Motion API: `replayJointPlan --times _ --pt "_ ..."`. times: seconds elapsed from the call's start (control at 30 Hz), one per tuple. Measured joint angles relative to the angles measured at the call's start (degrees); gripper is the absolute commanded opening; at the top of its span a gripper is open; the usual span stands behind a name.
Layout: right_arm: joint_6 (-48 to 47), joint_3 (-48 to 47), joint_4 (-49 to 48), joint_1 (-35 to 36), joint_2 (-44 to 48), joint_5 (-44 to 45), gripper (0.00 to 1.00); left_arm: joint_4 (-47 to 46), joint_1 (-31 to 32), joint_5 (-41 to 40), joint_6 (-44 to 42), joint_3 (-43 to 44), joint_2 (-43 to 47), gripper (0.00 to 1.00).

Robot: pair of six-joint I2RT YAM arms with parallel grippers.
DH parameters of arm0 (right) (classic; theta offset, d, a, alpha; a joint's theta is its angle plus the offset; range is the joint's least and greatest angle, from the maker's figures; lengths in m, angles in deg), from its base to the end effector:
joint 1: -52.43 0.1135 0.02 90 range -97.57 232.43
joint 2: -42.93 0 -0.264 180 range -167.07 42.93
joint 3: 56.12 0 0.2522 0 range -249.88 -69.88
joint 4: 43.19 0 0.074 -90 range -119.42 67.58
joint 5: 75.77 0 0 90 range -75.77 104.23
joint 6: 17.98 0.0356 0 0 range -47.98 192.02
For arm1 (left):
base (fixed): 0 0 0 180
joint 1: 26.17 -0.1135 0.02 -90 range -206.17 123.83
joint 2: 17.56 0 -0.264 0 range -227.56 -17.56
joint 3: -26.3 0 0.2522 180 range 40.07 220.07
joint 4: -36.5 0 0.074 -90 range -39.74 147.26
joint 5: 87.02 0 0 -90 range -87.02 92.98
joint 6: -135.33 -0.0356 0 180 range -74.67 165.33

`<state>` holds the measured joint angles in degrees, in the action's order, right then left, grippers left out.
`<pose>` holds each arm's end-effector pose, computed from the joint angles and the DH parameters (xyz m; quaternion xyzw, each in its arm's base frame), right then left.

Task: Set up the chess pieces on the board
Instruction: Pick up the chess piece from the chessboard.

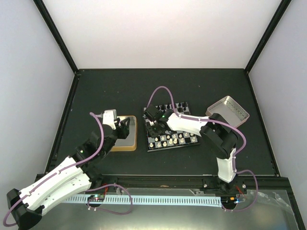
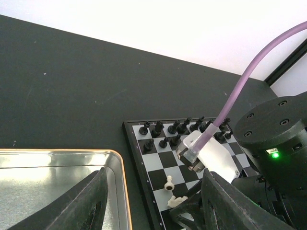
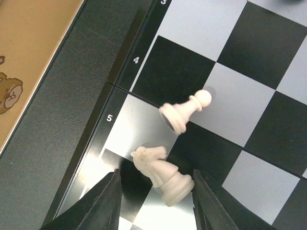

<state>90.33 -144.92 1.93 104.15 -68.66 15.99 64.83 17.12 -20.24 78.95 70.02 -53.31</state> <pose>0.2430 0.3061 0.1597 -0.2793 0.9408 0.0976 0.1655 0.1229 -0.0964 0.2656 -0.0467 0.8110 -0.2185 0.5407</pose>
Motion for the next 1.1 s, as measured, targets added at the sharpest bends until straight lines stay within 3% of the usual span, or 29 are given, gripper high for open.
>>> replayJointPlan --times 0.2,0.47,0.7,1.1 --pt "-1.64 -0.04 0.7 0.02 0.07 -0.35 0.33 0.0 -0.11 0.17 0.0 0.0 0.0 0.55" --pt "-4.02 -0.85 2.27 0.87 -0.28 -0.11 0.32 0.0 -0.11 0.35 0.0 0.0 0.0 0.55" --pt "-5.66 -1.9 2.08 1.29 -1.29 1.36 0.18 0.0 -0.22 0.37 0.0 0.0 0.0 0.55" --pt "-6.4 1.27 -3.63 1.29 0.0 2.56 0.15 -0.02 -0.48 1.88 1.25 -0.09 -0.85 0.55"
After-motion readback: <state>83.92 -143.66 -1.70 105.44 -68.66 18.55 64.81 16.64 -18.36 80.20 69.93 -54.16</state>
